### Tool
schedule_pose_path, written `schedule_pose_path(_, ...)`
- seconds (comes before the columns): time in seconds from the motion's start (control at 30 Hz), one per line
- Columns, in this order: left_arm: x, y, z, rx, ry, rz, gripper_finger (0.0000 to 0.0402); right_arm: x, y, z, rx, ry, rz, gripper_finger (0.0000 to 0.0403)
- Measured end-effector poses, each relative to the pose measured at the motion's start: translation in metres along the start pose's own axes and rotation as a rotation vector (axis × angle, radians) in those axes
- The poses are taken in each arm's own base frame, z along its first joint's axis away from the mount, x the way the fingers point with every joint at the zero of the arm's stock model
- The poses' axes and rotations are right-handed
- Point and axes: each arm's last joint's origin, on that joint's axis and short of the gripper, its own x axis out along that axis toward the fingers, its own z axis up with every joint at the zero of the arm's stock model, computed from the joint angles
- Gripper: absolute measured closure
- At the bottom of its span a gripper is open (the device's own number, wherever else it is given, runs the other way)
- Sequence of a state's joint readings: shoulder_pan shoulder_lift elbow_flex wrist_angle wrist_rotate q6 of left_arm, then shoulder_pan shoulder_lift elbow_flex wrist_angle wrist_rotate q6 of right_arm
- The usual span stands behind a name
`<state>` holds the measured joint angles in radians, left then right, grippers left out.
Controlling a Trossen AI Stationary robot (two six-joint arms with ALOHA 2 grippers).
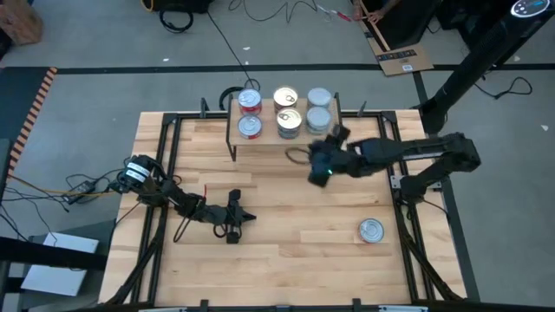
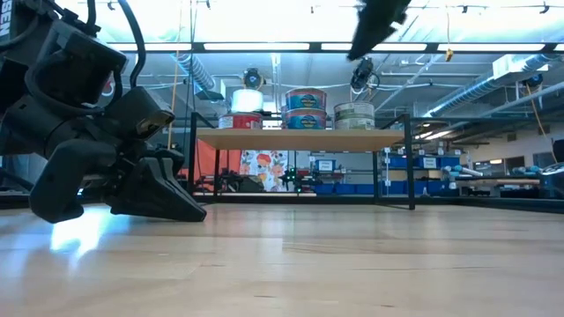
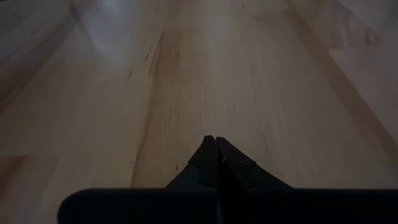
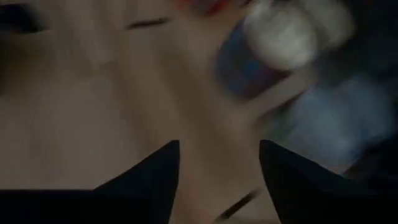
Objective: Stack canned seafood by type on shelf
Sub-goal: Stack the red tuna can on top of the red tuna can on the shelf
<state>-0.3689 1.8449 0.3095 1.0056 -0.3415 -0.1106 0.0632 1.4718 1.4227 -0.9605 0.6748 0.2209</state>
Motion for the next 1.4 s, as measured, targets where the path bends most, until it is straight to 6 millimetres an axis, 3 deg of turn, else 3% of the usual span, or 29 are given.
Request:
schedule_pose_path(0.17,0.000,0.000,0.000,0.024,-0.004,0.001,0.0401,-0.035,0.029,-0.028,0.028,0.125,0.172,0.0227)
schedule_pose_path(0.47,-0.002,-0.006,0.002,0.088,-0.032,-0.016,0.0401,-0.072,0.093,-0.099,0.005,0.325,0.388,0.0392)
schedule_pose_path(0.7,-0.007,-0.021,0.006,0.119,-0.096,-0.163,0.0401,-0.070,0.120,-0.164,0.083,0.496,0.386,0.0392)
schedule_pose_path(0.87,-0.009,-0.026,0.008,0.115,-0.120,-0.187,0.0401,-0.065,0.127,-0.197,0.120,0.568,0.371,0.0394)
schedule_pose_path(1.13,-0.011,-0.030,0.008,0.113,-0.125,-0.196,0.0401,-0.059,0.123,-0.221,0.119,0.713,0.309,0.0399)
schedule_pose_path(1.4,-0.011,-0.029,0.009,0.108,-0.129,-0.190,0.0401,-0.049,0.124,-0.233,0.114,0.752,0.326,0.0399)
